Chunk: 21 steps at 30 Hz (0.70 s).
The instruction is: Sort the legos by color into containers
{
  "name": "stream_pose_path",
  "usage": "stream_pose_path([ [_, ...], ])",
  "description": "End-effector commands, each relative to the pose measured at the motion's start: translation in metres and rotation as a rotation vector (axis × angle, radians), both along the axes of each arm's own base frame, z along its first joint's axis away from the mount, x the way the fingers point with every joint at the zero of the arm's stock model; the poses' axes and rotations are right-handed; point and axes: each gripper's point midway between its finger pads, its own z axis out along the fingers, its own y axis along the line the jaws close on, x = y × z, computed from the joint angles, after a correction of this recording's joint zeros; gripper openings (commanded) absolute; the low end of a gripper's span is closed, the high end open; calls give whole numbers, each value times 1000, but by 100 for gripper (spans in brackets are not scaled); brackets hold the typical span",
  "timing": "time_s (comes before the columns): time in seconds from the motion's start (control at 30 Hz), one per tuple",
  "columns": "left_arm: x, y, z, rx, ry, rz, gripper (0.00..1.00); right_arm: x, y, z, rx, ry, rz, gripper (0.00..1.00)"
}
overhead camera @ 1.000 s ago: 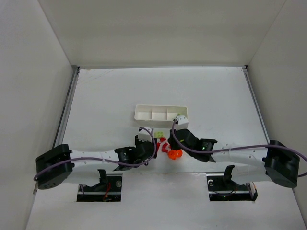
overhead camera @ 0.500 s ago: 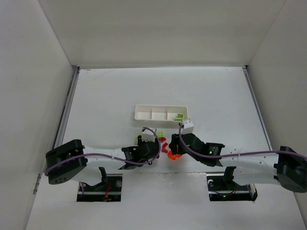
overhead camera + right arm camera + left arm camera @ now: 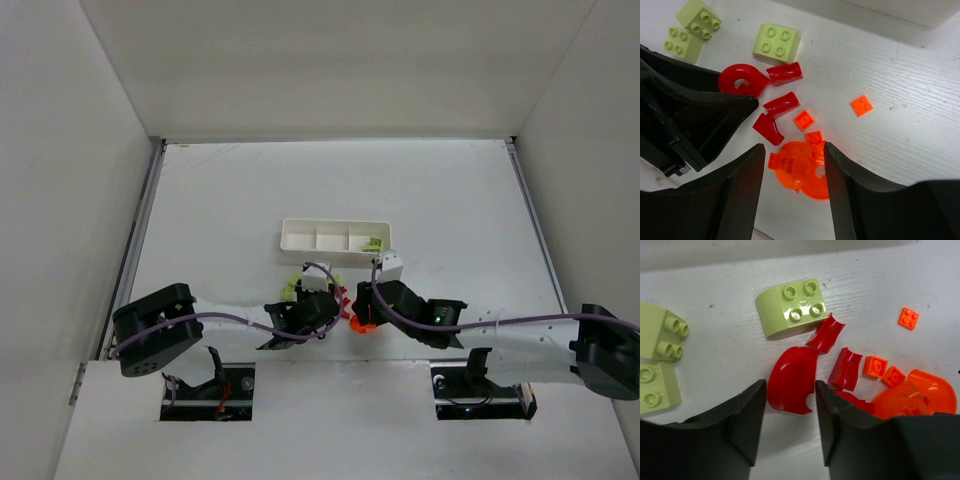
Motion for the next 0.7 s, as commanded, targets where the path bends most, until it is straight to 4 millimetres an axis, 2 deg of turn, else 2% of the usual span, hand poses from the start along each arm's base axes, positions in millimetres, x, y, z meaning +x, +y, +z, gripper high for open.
stream_pose_path([
  [0.0, 6, -5, 5, -15, -5, 7, 35, -1, -3, 10, 22, -16, -19, 63],
  [0.1, 7, -5, 8, -20, -10, 8, 27, -3, -14, 6, -4, 21, -75, 72],
  [0.2, 6, -3, 15, -39, -20, 13, 20, -4, -23, -2, -52, 49, -115, 75],
  [0.3, 5, -2, 28, -73, -36, 11, 19, -8, -26, -13, -56, 88, -142, 75],
  [0.43, 5, 3, 50, -130, -66, 20, 18, -9, -21, -19, -32, 103, -149, 72],
  [0.53, 6, 7, 69, -170, -93, 28, 18, -9, -8, -15, 30, 102, -114, 68],
  [0.67, 10, 12, 80, -194, -103, 41, 19, -10, -3, -15, 78, 118, -96, 67],
])
